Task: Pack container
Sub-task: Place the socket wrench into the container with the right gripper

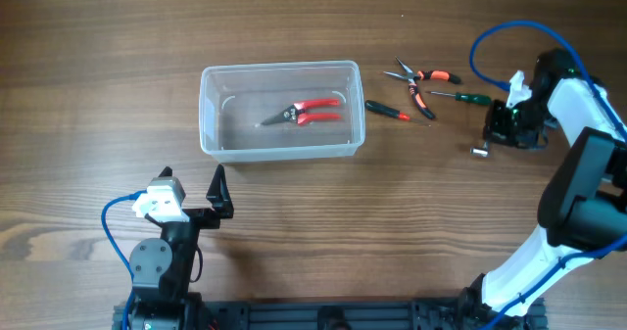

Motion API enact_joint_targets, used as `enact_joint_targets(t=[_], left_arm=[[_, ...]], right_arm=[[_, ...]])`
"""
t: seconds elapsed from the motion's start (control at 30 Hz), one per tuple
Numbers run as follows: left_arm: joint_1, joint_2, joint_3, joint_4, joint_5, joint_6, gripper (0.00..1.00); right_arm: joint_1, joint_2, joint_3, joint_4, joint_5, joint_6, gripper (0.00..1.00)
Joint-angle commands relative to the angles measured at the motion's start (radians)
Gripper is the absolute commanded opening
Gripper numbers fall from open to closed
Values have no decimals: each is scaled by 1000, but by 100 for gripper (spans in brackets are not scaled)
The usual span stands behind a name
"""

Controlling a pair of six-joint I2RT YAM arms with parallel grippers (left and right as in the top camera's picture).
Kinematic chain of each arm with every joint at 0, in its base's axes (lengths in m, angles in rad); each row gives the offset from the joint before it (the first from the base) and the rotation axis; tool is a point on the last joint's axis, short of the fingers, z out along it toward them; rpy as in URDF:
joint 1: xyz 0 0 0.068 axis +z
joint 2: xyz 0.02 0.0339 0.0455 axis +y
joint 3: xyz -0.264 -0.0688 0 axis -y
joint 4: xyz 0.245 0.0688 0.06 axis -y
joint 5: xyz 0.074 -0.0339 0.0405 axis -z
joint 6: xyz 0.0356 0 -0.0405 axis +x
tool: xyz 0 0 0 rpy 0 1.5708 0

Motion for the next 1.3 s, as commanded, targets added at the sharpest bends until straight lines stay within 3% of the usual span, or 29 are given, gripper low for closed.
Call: enact_joint_targets(t=[0.0,0.23,0.43,0.6,0.77,0.93,1.07,1.1,1.17,1.27], left_arm=[[6,-2,-4,-1,-3,-9,100],[6,-2,-5,-1,-3,-9,100],[6,-2,-4,-1,-3,-9,100],[6,-2,-4,-1,-3,-9,100],[6,-2,-5,-1,-3,-9,100],[6,-2,-4,-1,-3,-9,100],[6,-2,-5,-1,-3,-8,100],[6,-2,-4,-1,-3,-9,100],[6,-2,-4,-1,-3,-9,100],[6,-2,-5,-1,-3,-8,100]], right_arm=[[59,-180,80,-20,-69,8,4],[314,-460,135,-28,-72,-24,4],[700,-551,142,121,-143,-372,4],[908,-438,142,245,-148,-592,4],[998,-222,142,325,-145,-825,4],[1006,4,142,498,-111,-811,4],[1006,76,142,536,-87,-767,5],[1006,79,142,541,-87,-753,18],[1006,70,144,566,-63,-684,58],[1006,43,168,572,-15,-583,60]])
